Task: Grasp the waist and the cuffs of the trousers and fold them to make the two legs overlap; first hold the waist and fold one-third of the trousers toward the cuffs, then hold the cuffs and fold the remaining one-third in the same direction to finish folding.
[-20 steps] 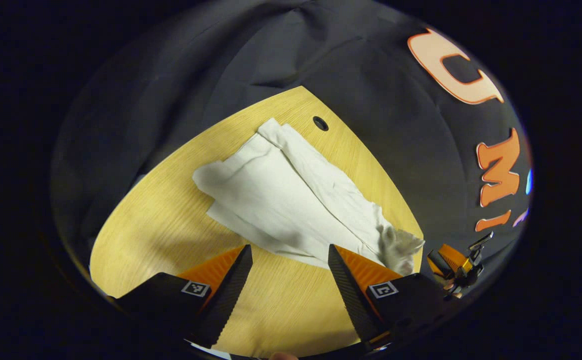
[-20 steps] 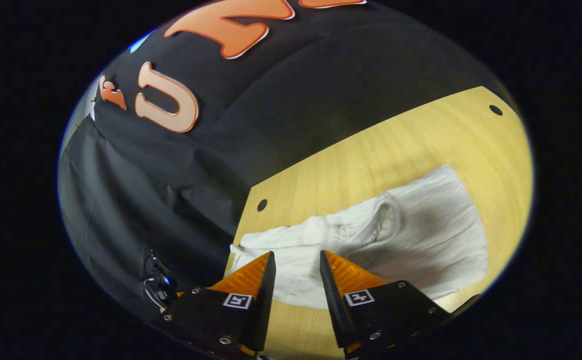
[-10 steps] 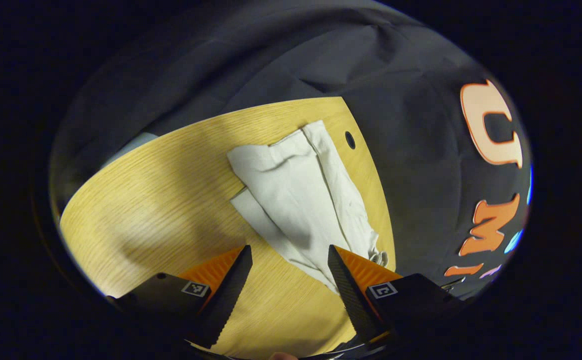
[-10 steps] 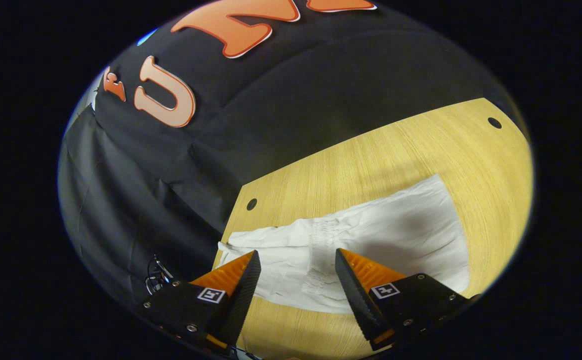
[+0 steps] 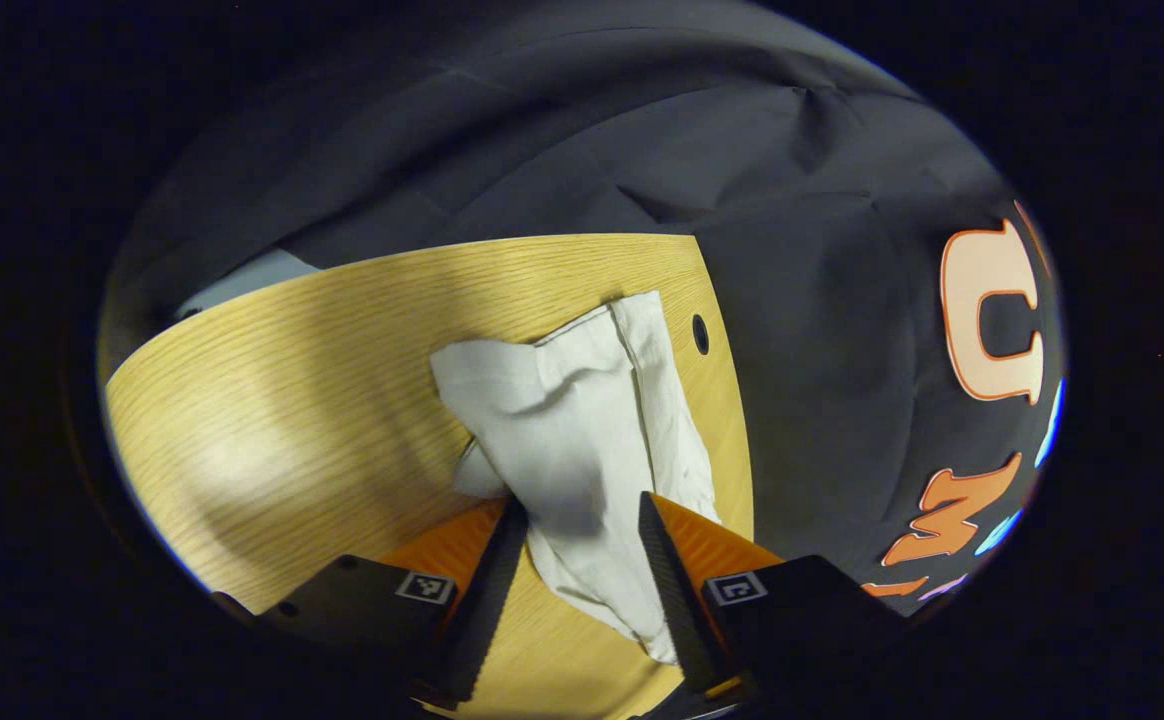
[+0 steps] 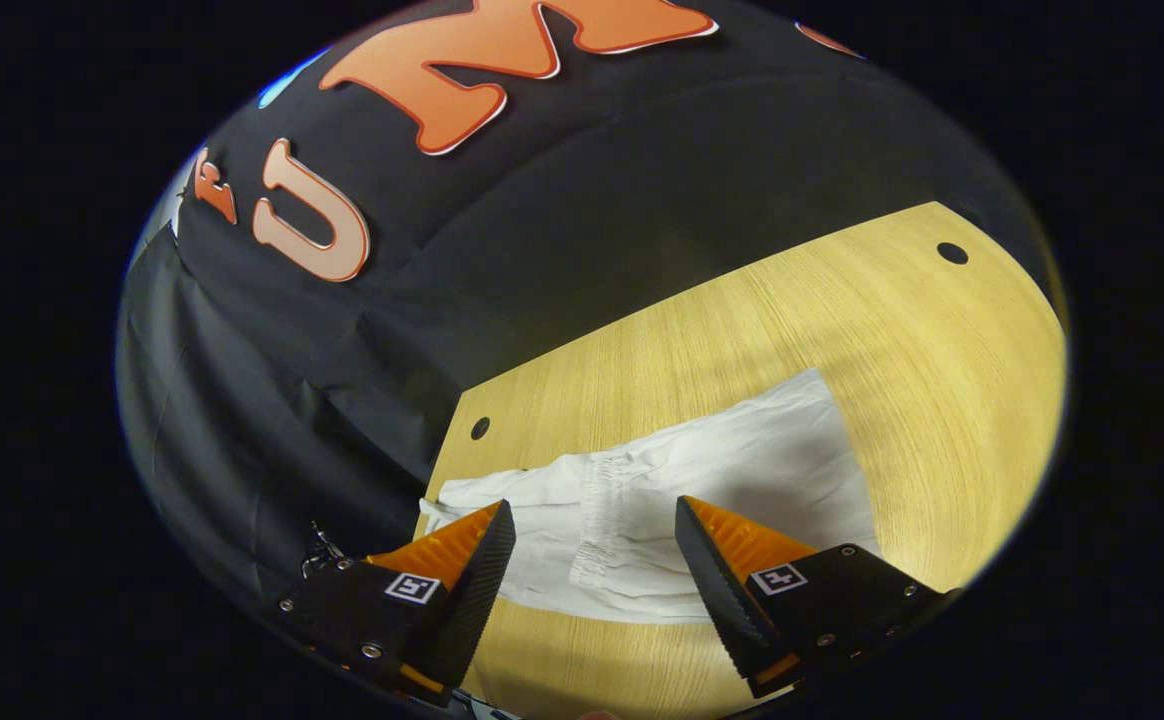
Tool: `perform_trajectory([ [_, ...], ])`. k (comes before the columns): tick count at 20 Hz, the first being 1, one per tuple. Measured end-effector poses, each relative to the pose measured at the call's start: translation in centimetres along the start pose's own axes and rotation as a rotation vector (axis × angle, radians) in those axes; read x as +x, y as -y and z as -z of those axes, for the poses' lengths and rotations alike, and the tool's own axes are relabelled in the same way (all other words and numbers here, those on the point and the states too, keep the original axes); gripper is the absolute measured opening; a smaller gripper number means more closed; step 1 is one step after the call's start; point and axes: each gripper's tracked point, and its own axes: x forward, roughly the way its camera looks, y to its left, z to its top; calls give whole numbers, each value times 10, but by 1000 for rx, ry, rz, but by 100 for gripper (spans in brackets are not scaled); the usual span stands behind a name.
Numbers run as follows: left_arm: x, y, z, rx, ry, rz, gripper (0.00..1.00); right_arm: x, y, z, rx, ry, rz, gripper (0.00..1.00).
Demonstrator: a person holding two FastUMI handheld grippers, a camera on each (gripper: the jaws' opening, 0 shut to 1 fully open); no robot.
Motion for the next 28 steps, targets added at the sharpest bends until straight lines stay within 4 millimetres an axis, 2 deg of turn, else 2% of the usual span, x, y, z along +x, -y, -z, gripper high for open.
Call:
perform_trajectory([
  [3,6,-10,3,31,27,-97,29,-13,13,-3,14,12,20,97],
  [4,9,-8,1,45,47,-109,14,-18,18,-4,17,17,25,97],
  [5,6,-5,-3,55,78,-118,14,-23,24,-6,17,22,37,97],
  [7,-2,14,-3,105,120,-112,9,-34,38,-9,9,37,63,97],
  [9,-12,37,-4,161,148,-94,9,-45,47,-14,0,52,78,97],
  [13,-37,91,-2,223,177,-36,9,-59,56,-25,16,77,87,98],
  [16,-54,137,11,272,188,16,9,-75,65,-26,17,92,87,98],
  [19,-64,186,35,341,189,77,9,-87,74,-30,-3,108,102,98],
  [23,-70,250,82,465,184,148,9,-110,91,-39,-27,143,121,98],
  [28,-64,316,145,554,149,216,9,-141,114,-48,-20,187,147,98],
])
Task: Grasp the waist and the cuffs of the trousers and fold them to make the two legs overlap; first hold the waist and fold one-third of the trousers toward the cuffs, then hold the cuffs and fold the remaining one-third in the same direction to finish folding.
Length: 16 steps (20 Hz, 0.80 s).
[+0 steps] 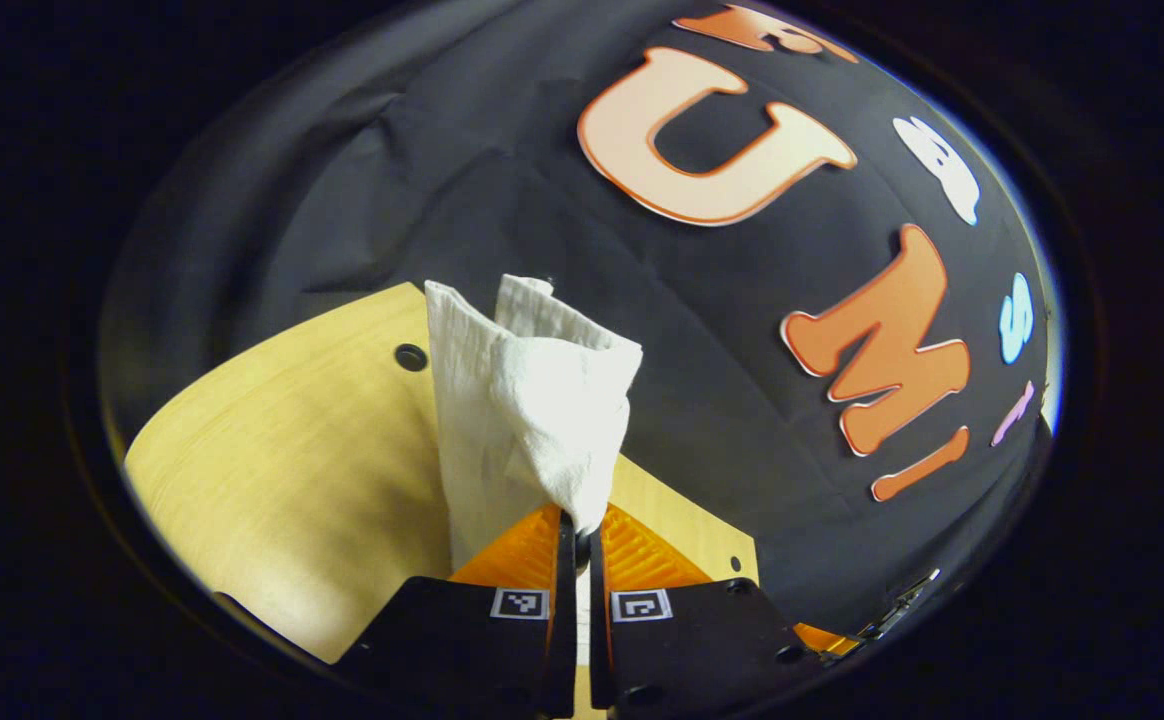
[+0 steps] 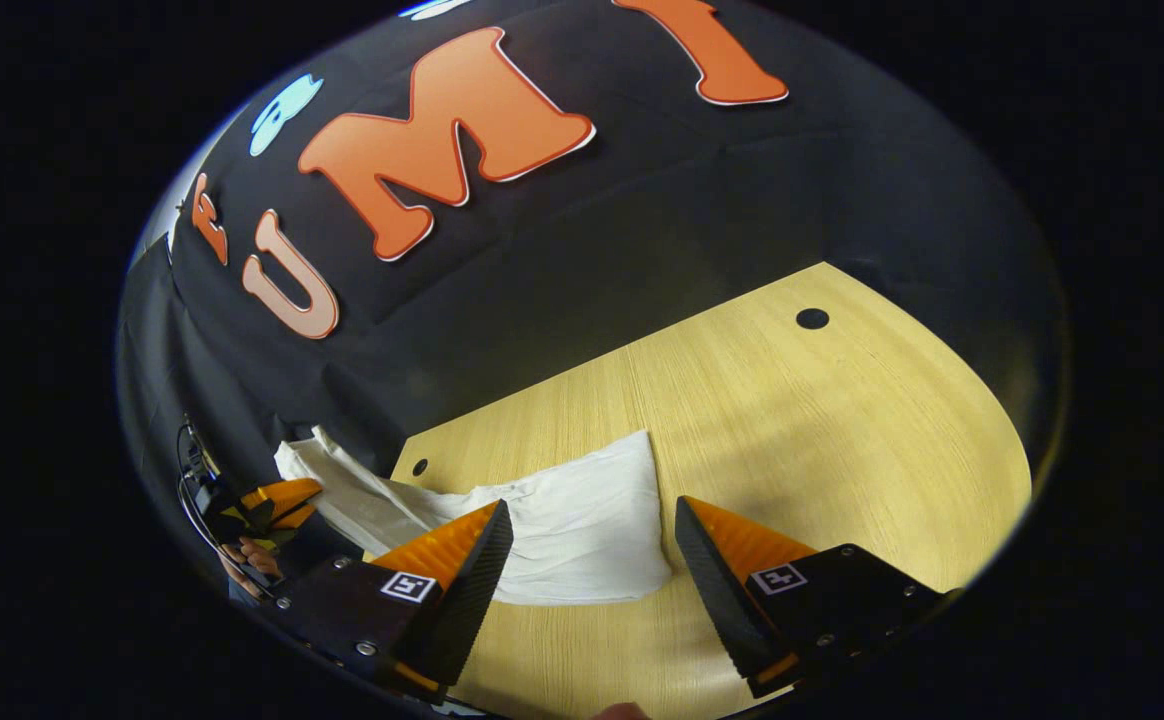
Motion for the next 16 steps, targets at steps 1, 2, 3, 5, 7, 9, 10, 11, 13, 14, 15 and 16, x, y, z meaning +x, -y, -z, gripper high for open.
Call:
perform_trajectory([
  [1,5,15,8,14,-10,15,9,-5,6,-3,0,10,3,98],
  [2,12,31,16,28,-21,29,9,-10,12,-5,1,18,9,98],
  [3,18,45,25,41,-35,46,9,-16,18,-7,2,26,13,98],
  [5,31,76,50,69,-70,77,9,-27,30,-13,8,42,21,98],
  [7,44,102,81,103,-112,105,9,-38,44,-17,17,58,32,98],
  [9,63,129,122,166,-161,144,9,-45,56,-21,30,70,41,98],
  [10,73,138,152,214,-209,169,9,-49,62,-22,37,75,41,98],
  [11,73,152,186,263,-281,222,9,-51,69,-24,43,78,47,98],
  [13,77,166,234,357,-376,291,32,-53,74,-30,48,90,57,98],
  [14,76,173,247,400,-384,314,58,-57,81,-30,42,98,62,98],
  [15,80,176,252,448,-378,311,83,-62,85,-33,34,108,66,98],
  [16,75,184,256,481,-361,313,86,-65,84,-37,24,121,65,98],
])
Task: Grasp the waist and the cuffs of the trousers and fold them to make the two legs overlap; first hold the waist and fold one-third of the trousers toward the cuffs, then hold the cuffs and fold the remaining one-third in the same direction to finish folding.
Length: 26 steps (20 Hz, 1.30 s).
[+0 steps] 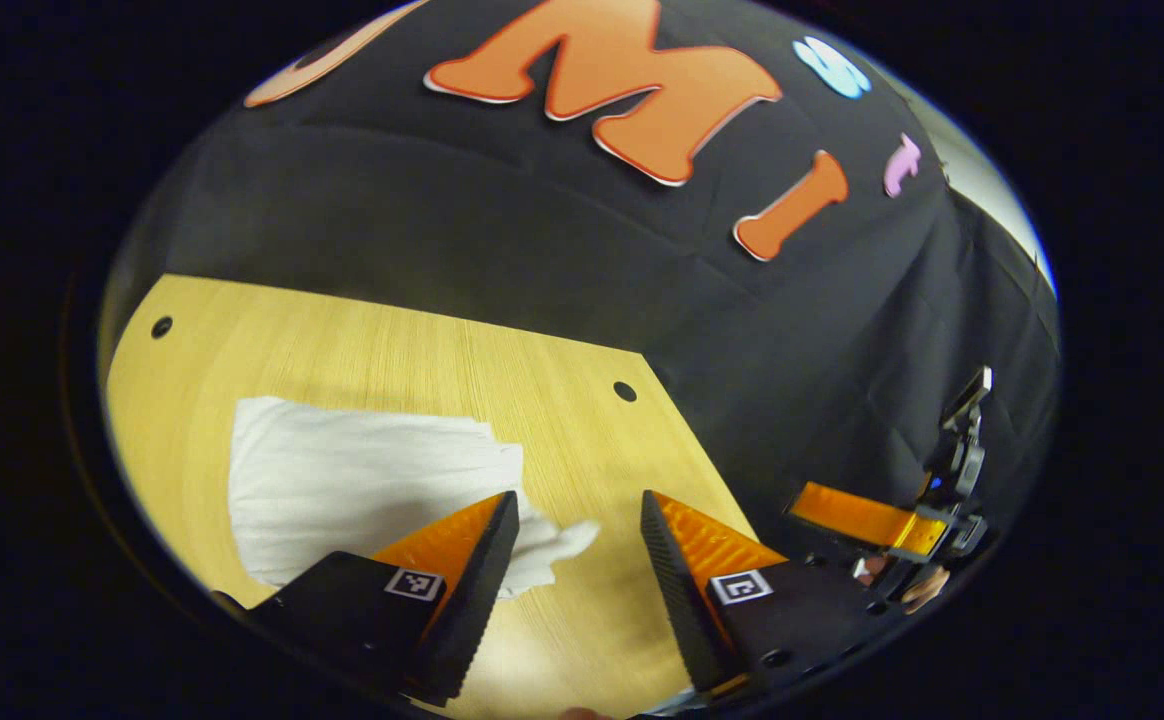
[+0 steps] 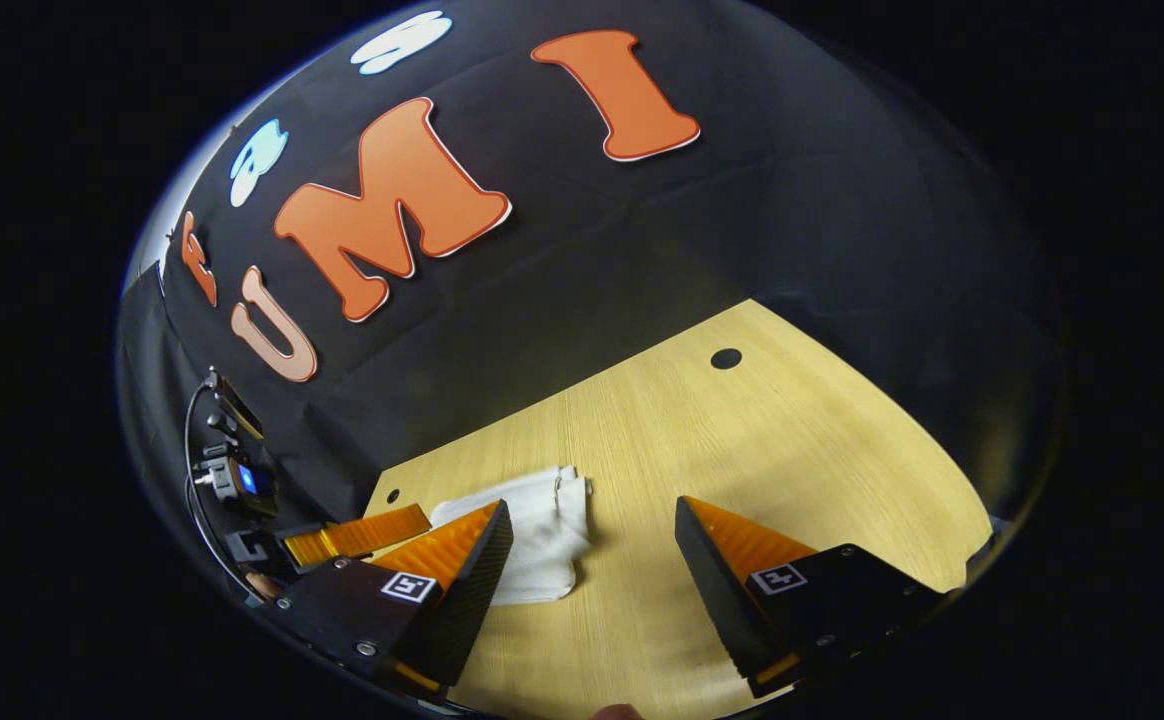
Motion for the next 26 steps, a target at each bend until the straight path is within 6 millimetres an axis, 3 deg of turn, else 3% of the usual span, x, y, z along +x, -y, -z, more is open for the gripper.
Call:
perform_trajectory([
  [1,-3,0,-5,33,15,-19,85,-4,-1,-5,-14,16,-3,98],
  [2,-10,-2,-9,59,38,-42,98,-6,-4,-11,-32,31,-7,98],
  [6,-52,-15,-39,133,142,-160,99,-19,-28,-32,-128,99,-38,98],
  [7,-66,-16,-47,154,173,-194,96,-22,-38,-36,-150,116,-53,98],
  [8,-82,-21,-56,171,212,-235,99,-25,-49,-40,-172,134,-68,98],
  [14,-178,-29,-97,215,412,-419,99,-57,-118,-67,-345,282,-131,98],
  [19,-239,-11,-128,271,582,-517,99,-96,-170,-65,-418,366,-179,98],
  [21,-260,-8,-126,275,637,-520,99,-110,-183,-61,-442,394,-172,98],
  [24,-321,2,-113,289,702,-522,100,-140,-198,-47,-454,431,-153,98],
  [25,-335,6,-106,294,708,-514,96,-152,-204,-41,-452,439,-143,98],
  [26,-347,8,-96,300,712,-509,98,-166,-206,-35,-448,450,-133,98],
])
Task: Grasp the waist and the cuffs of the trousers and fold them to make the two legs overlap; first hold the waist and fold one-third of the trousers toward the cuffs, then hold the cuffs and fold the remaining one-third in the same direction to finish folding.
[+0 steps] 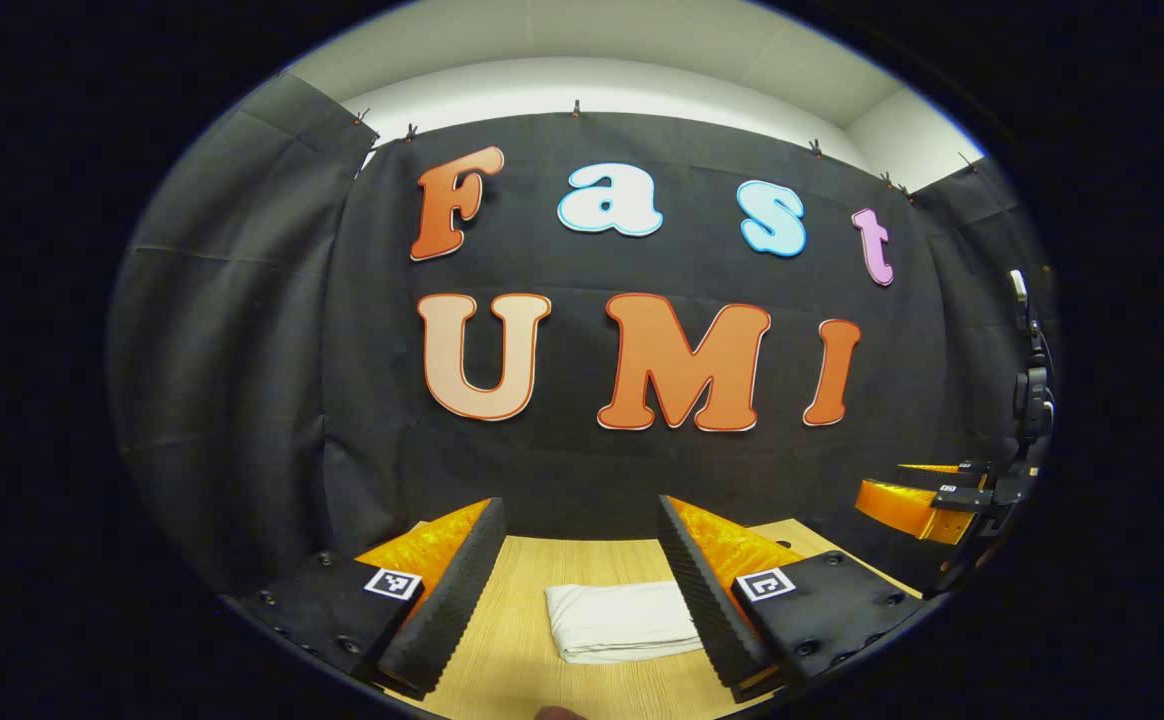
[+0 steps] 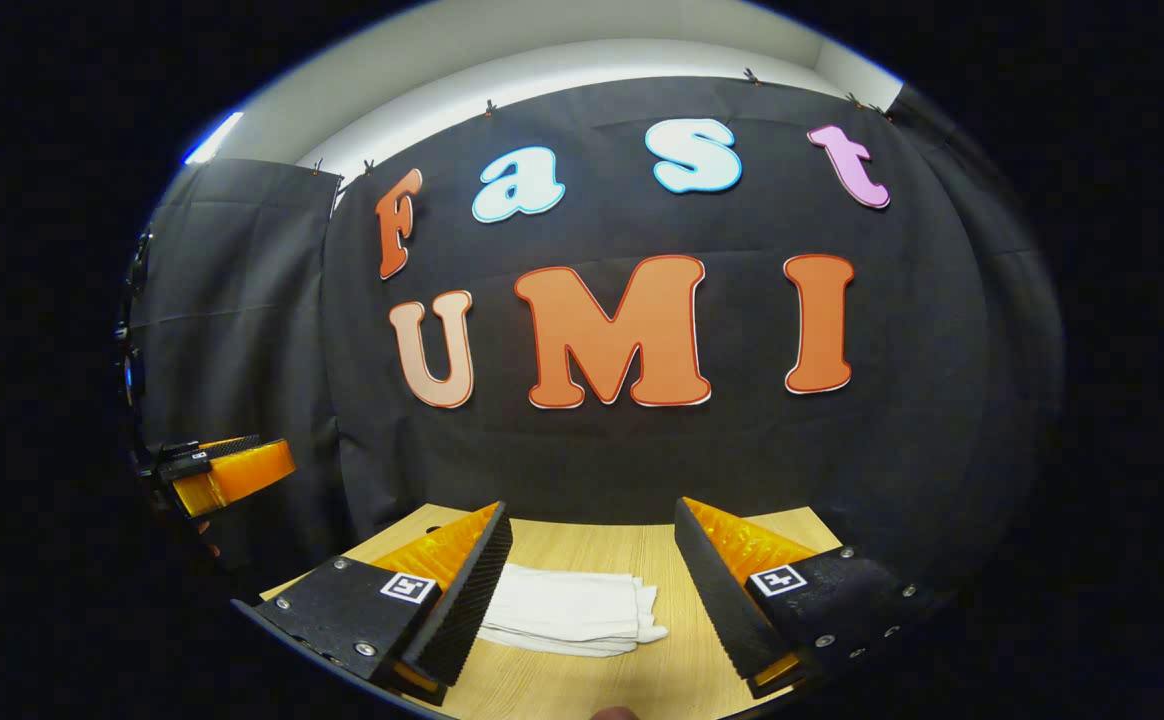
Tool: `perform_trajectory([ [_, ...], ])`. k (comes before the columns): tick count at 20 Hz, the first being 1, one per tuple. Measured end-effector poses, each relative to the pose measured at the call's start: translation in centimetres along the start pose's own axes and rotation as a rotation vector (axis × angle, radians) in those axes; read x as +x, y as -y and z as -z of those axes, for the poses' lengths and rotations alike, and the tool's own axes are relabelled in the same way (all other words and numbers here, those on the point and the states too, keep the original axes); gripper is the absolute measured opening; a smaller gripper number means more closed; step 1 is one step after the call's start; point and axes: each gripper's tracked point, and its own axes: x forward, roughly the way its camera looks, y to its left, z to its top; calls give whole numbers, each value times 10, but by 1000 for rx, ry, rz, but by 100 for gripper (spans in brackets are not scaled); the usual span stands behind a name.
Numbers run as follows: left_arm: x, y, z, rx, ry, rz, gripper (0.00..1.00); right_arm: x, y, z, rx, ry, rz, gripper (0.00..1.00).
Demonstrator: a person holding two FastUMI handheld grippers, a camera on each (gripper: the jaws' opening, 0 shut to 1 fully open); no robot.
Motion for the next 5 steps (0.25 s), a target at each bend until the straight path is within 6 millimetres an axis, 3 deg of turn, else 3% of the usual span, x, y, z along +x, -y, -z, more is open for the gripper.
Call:
perform_trajectory([
  [5,-88,-21,-5,17,35,17,96,-65,-47,-8,-51,41,17,98],
])
